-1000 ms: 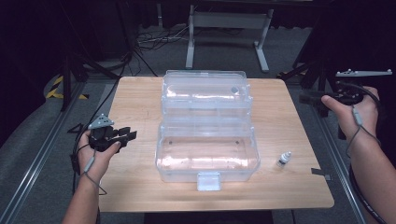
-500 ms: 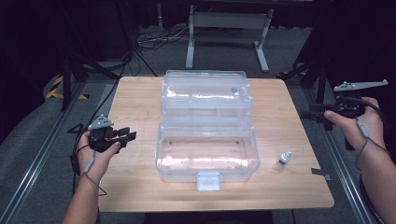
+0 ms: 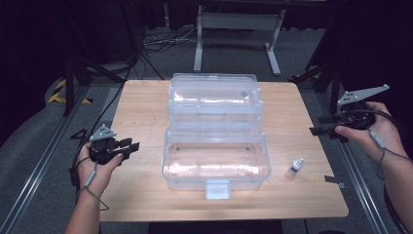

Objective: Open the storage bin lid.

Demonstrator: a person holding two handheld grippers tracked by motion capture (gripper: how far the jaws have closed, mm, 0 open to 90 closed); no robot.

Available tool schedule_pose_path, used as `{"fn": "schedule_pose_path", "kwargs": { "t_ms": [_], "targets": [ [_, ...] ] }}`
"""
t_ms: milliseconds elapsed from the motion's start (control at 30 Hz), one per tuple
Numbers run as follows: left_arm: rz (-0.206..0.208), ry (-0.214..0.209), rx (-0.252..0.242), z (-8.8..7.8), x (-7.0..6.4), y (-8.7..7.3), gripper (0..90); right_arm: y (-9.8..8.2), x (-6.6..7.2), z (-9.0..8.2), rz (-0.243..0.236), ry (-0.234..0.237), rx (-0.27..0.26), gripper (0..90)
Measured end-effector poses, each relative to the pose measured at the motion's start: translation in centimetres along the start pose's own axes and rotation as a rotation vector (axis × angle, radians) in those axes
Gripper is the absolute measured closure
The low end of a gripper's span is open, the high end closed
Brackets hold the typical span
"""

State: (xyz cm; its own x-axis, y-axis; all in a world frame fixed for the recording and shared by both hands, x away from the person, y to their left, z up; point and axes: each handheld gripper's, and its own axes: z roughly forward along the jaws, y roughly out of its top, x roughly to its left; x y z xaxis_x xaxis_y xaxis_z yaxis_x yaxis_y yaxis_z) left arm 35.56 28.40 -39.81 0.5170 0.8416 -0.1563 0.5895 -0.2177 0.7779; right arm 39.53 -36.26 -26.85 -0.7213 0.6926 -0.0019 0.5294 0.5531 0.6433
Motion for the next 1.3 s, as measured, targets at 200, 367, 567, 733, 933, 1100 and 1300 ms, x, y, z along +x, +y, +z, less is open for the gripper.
{"fn": "schedule_pose_path", "kwargs": {
  "t_ms": [200, 367, 567, 733, 933, 1100, 1300],
  "targets": [
    [-0.009, 0.013, 0.006, -0.6, 0.0, -0.7, 59.1, 0.5, 0.3, 0.9, -0.119, 0.032, 0.092, 43.3],
    [-0.014, 0.02, 0.008, -0.8, 0.1, -0.9, 58.4, 0.7, 0.6, 2.3, -0.202, 0.056, 0.19, 42.4],
    [-0.013, 0.014, 0.011, -0.6, 0.1, -0.9, 58.3, 0.6, 0.6, 4.5, -0.253, 0.076, 0.32, 41.0],
    [-0.016, 0.01, 0.009, -0.4, 0.1, -0.7, 58.3, 0.3, 0.3, 5.9, -0.27, 0.094, 0.384, 38.9],
    [-0.009, 0.003, 0.017, -0.1, 0.0, -0.6, 58.3, -0.4, 0.4, 7.0, -0.304, 0.122, 0.445, 39.6],
    [-0.01, 0.002, 0.017, -0.1, 0.0, -0.6, 58.3, -0.7, 0.6, 7.6, -0.33, 0.123, 0.488, 40.2],
    [-0.011, 0.001, 0.017, -0.1, 0.0, -0.6, 58.3, -1.1, 1.0, 8.6, -0.359, 0.139, 0.535, 41.2]
  ]
}}
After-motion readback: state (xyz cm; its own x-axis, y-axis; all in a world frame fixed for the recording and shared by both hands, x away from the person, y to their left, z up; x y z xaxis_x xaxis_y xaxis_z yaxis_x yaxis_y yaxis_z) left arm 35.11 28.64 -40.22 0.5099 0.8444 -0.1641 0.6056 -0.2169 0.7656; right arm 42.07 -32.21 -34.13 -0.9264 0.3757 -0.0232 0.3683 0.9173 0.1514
